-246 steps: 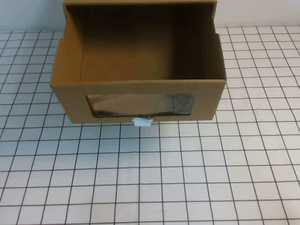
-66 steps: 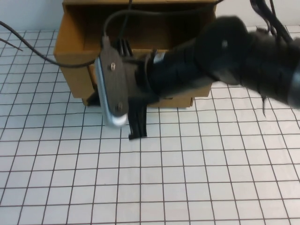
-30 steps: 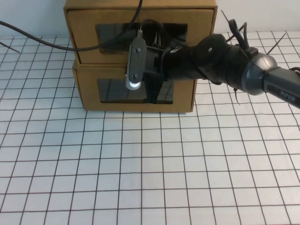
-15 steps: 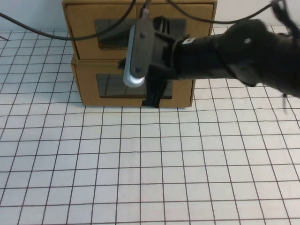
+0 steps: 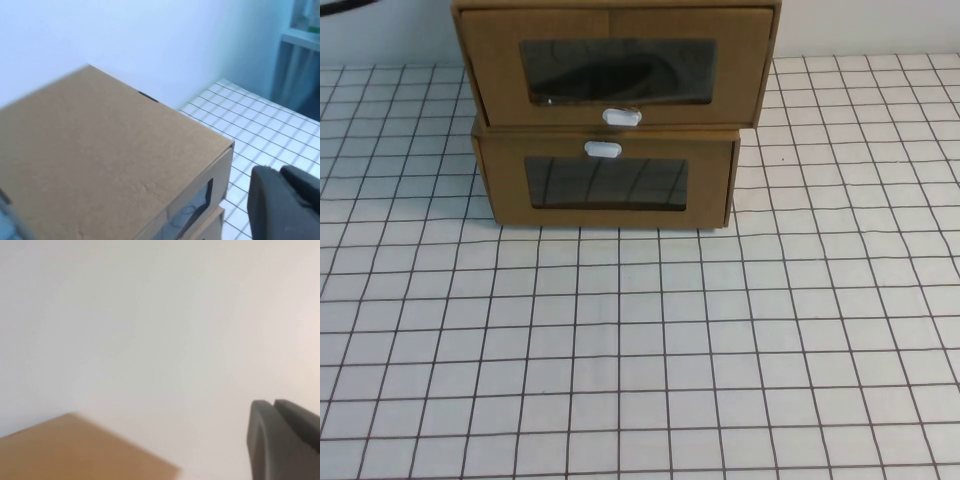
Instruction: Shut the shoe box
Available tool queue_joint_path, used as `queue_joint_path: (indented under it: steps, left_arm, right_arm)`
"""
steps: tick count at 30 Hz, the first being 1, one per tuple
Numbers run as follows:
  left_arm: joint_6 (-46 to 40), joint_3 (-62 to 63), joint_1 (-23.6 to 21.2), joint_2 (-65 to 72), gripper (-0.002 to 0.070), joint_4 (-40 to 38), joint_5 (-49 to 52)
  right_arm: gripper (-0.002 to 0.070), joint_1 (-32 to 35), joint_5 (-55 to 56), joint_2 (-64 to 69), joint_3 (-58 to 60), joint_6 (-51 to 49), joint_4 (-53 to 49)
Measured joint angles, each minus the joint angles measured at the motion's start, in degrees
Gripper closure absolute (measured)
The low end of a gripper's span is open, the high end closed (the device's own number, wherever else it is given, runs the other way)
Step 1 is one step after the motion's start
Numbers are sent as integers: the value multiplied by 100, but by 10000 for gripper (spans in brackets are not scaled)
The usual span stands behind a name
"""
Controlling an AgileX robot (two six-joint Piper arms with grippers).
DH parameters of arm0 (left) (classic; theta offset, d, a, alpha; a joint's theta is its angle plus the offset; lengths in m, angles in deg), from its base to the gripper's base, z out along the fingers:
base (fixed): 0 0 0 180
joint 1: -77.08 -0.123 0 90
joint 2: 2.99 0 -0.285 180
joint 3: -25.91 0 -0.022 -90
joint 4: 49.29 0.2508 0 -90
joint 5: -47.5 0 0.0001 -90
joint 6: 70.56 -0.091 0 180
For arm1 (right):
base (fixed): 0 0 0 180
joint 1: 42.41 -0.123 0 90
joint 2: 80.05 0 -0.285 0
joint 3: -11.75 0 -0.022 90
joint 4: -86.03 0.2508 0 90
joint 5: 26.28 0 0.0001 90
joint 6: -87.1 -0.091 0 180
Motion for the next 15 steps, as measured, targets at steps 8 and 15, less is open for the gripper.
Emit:
queue_joint_path:
  steps: [8,15]
  left_arm:
    - [277,-881,0,-1536,677,574,20]
    - [401,-3039,0,-2992,677,1018,-143]
  right_arm:
    - [689,956,2944,-203,107,4078,3120]
    - [689,1034,3427,-417,1482,4828,3406]
